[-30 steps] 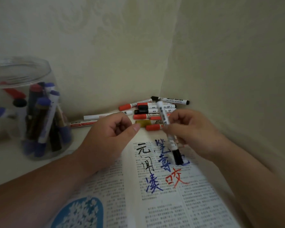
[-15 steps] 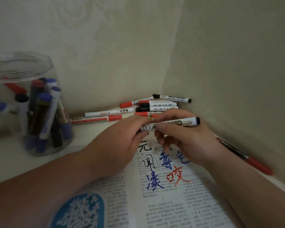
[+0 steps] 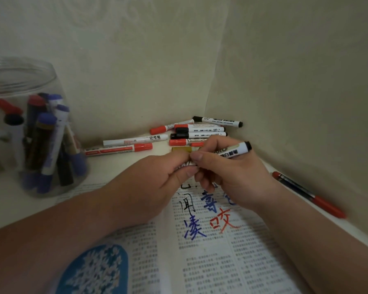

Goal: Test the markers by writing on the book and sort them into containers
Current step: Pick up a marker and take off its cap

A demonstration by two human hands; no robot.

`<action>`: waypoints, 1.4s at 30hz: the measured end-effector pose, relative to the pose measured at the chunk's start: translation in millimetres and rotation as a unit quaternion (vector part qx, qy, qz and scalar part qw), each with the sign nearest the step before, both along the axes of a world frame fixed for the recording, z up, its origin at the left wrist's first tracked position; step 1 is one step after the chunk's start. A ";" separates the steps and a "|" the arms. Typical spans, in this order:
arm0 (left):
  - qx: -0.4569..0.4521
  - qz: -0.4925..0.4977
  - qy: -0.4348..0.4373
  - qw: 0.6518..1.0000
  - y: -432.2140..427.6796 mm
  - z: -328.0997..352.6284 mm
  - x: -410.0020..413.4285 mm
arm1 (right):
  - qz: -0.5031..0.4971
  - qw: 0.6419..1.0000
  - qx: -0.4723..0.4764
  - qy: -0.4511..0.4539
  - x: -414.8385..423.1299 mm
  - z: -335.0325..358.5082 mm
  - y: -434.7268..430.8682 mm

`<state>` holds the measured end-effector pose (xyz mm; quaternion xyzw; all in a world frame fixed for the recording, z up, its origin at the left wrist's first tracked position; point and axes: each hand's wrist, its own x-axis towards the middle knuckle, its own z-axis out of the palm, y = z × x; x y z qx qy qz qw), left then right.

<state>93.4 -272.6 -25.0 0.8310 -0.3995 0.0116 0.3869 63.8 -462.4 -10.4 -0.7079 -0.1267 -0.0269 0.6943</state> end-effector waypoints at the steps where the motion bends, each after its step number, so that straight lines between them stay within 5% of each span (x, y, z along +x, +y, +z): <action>1: -0.010 -0.007 0.003 1.000 -0.1 2.3 -0.6 | 0.009 1.000 0.005 -0.004 0.3 -0.1 -1.7; 6: -0.035 -0.016 0.020 0.999 1.1 1.1 0.5 | 0.031 0.999 0.006 -0.026 1.3 2.1 -6.4; 11: -0.026 -0.011 0.071 0.997 5.9 -5.2 -3.2 | -0.094 0.991 0.097 -0.017 6.8 12.3 -26.3; 18: 0.009 0.007 0.039 0.999 2.5 -8.4 -2.6 | -0.018 0.985 -0.124 0.121 -14.5 38.5 -49.3; 27: 0.039 -0.014 -0.110 0.993 0.4 -5.9 1.4 | -0.091 0.981 -0.083 0.148 -51.0 -13.5 -72.6; 42: -0.006 -0.029 -0.057 0.998 2.2 -12.3 1.3 | -0.071 0.972 -0.193 0.116 -54.9 -11.6 -69.4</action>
